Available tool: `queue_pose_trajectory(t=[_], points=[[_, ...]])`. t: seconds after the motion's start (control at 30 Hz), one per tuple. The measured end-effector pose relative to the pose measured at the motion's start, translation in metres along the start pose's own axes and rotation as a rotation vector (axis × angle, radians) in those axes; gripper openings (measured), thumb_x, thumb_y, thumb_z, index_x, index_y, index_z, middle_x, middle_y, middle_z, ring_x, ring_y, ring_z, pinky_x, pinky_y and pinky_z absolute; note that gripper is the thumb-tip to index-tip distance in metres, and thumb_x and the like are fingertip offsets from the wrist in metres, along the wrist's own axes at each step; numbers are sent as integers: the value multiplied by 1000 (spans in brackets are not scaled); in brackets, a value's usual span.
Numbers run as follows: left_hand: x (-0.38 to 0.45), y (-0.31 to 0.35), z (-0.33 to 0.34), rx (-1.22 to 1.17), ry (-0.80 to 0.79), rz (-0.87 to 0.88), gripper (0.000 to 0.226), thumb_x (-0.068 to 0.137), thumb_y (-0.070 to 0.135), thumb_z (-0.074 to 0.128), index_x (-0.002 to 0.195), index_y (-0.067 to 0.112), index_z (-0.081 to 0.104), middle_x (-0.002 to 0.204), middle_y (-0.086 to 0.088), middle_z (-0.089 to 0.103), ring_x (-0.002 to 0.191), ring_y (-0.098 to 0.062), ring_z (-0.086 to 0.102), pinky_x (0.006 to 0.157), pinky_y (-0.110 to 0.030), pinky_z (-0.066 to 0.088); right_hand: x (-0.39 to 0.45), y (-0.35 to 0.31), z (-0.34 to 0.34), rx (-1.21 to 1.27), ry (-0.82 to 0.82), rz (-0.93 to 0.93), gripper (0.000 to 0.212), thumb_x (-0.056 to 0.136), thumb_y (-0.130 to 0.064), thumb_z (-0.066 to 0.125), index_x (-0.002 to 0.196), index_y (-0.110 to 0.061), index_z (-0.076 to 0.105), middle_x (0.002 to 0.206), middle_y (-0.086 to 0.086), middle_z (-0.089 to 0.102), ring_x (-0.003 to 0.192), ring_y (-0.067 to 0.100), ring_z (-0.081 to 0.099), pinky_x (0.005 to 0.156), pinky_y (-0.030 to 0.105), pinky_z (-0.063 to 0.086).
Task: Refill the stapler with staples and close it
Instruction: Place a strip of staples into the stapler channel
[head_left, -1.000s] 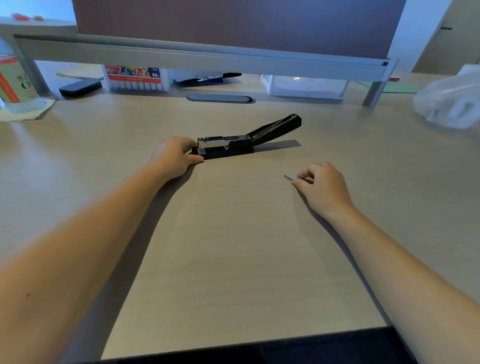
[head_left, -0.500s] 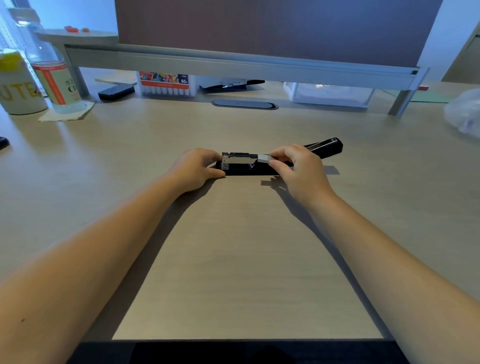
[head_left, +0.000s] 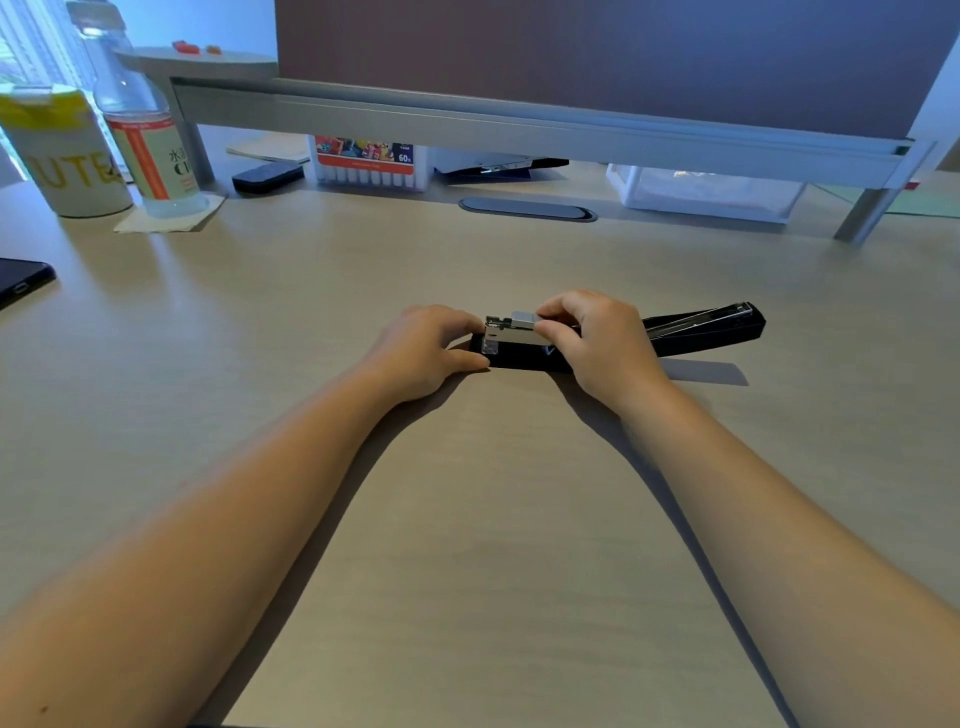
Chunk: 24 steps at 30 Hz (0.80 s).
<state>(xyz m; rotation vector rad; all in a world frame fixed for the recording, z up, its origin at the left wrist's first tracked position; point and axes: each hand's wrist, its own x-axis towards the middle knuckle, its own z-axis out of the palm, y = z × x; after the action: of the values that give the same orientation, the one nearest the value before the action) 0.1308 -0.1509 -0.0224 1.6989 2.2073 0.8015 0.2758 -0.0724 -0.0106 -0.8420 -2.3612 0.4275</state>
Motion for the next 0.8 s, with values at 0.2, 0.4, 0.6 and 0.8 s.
queue_pose_trajectory(t=[0.2,0.4,0.6,0.8], points=[[1,-1,0,14,-9,3,37,82,22,57,119,18,55,124,-9,58,115,-26,47,97,-39,39,2,3,-6,-16,-75,9,22,88,-16,50,105,-6,61,109,15,66,99,26,55,78,25,36],[0,1,0,9,-9,0,36,83,21,57,118,17,55,123,-10,59,115,-26,48,95,-38,38,1,2,-9,-9,-122,26,23,87,-17,52,106,-8,61,109,13,66,94,21,54,83,32,41],[0,1,0,1,-17,-5,36,82,21,58,118,17,56,123,-9,59,114,-26,48,96,-38,38,-5,9,-8,-62,-59,0,25,84,-19,57,106,-6,57,111,13,63,96,22,53,79,26,36],[0,1,0,-13,-9,-7,36,82,21,58,118,17,56,123,-9,59,115,-26,48,96,-38,38,-6,10,-7,-112,-88,1,20,84,-22,56,96,-7,61,104,13,61,86,17,45,73,26,33]])
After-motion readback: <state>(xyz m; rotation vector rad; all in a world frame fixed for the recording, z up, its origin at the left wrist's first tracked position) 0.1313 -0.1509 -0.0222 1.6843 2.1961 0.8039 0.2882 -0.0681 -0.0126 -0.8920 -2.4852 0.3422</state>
